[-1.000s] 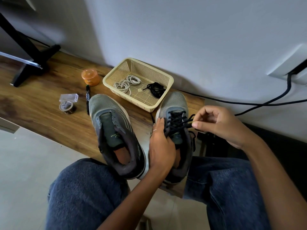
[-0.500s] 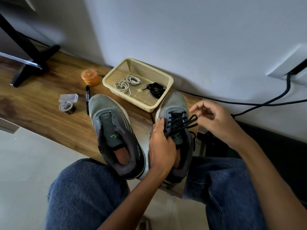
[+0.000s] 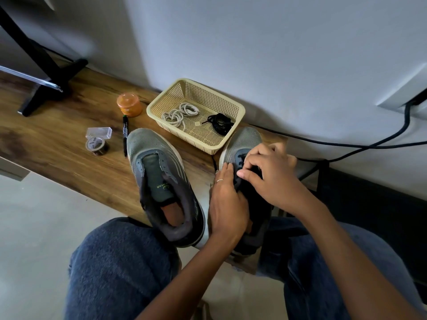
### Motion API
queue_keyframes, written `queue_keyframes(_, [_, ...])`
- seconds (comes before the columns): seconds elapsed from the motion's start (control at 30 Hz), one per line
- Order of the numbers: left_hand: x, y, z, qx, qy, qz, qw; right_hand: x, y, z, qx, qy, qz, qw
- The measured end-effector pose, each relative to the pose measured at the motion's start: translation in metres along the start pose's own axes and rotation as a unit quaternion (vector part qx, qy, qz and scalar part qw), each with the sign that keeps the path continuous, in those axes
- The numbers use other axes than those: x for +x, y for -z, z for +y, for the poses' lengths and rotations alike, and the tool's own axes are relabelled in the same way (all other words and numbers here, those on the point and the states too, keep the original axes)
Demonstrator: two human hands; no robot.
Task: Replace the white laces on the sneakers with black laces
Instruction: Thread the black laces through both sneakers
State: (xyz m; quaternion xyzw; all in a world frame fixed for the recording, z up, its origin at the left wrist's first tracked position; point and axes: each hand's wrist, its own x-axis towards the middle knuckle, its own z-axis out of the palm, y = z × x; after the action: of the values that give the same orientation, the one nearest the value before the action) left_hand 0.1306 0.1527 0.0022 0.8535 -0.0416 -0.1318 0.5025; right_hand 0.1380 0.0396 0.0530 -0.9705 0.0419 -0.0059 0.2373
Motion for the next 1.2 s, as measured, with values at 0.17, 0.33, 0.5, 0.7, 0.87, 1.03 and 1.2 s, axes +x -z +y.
queue_keyframes(0.17, [0.000,0.000,0.000,0.017,-0.011,0.000,1.000,-0.003,-0.004,-0.002,-0.026,0.069,0.078,0.994])
queue_keyframes(0.33, [0.001,0.001,0.000,0.030,-0.015,0.008,0.999,-0.006,0.000,-0.002,0.084,0.025,0.052,0.995])
queue_keyframes(0.5, [0.000,0.003,0.003,0.026,-0.019,0.013,0.999,-0.008,0.011,0.001,0.193,-0.014,0.013,0.981])
queue_keyframes(0.7, [0.001,0.002,0.002,0.027,0.000,0.006,1.000,-0.006,0.018,0.007,0.102,-0.078,-0.041,0.991])
queue_keyframes(0.87, [0.000,0.002,0.001,0.020,-0.005,0.000,1.000,-0.003,0.006,-0.005,-0.008,-0.027,-0.017,0.999])
queue_keyframes(1.03, [-0.001,0.001,0.001,0.022,-0.007,0.000,1.000,-0.005,0.007,-0.004,0.074,-0.033,-0.051,0.995])
queue_keyframes(1.2, [0.000,0.001,0.000,0.016,0.007,-0.011,1.000,-0.007,0.018,0.003,0.207,-0.062,-0.089,0.972])
